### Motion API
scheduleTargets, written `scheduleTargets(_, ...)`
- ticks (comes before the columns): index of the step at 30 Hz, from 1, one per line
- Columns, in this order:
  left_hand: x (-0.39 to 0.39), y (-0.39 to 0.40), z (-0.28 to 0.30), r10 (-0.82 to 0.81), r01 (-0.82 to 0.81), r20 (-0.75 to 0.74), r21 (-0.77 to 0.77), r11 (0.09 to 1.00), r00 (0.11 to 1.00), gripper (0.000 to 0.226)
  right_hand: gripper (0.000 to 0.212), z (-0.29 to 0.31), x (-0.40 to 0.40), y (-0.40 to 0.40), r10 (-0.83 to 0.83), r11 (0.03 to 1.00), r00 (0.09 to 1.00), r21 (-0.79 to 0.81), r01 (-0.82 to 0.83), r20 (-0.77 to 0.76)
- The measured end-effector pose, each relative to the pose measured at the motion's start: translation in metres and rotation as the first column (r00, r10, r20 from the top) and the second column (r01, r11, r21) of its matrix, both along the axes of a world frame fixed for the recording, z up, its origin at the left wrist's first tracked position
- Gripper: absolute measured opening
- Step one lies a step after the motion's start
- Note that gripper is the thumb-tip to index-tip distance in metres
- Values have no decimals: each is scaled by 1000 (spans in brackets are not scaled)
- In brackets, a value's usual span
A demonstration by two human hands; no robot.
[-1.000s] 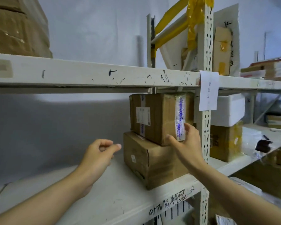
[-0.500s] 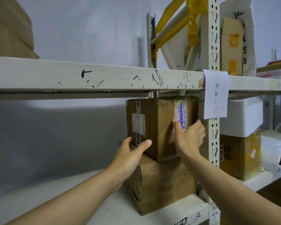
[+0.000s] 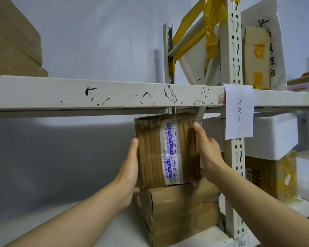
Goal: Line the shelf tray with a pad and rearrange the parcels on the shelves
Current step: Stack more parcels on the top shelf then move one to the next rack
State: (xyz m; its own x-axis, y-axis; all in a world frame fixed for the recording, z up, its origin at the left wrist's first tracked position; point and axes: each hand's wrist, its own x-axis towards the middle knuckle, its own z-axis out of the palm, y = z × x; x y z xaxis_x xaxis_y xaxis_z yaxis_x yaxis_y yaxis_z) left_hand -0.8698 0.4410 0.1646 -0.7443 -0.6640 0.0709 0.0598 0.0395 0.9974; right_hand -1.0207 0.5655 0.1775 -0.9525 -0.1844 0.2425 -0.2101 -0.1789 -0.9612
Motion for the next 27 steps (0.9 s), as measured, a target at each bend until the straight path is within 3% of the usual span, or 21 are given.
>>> scheduleTargets(2, 2, -6, 0, 27, -32, 43, 125, 992, 999, 80, 95, 3, 2, 0, 90, 994, 996, -57, -90, 1)
scheduleTargets(7, -1, -12, -3, -24, 11, 35, 347, 938, 999, 95, 97, 11, 14, -4, 117, 989, 971, -66, -134, -209)
scheduleTargets(12, -5, -15, -1, -58, 46, 23, 344, 938, 998, 93, 113, 15, 23, -9, 137, 991, 934, 34, -133, -329)
scheduleTargets(17, 2, -18, 1, 14, -17, 11, 384, 923, 1000, 76, 128, 23, 25, -10, 151, 988, 944, 68, -137, -292)
scheduleTargets(23, 6, -30, -6, 44, -49, 21, 475, 879, 999, 73, 115, 27, 21, -11, 131, 990, 939, -14, -143, -319)
scheduleTargets(27, 8, -30, -8, -31, 25, 4, 460, 887, 1000, 77, 105, 36, 38, -2, 136, 989, 926, -7, -148, -351)
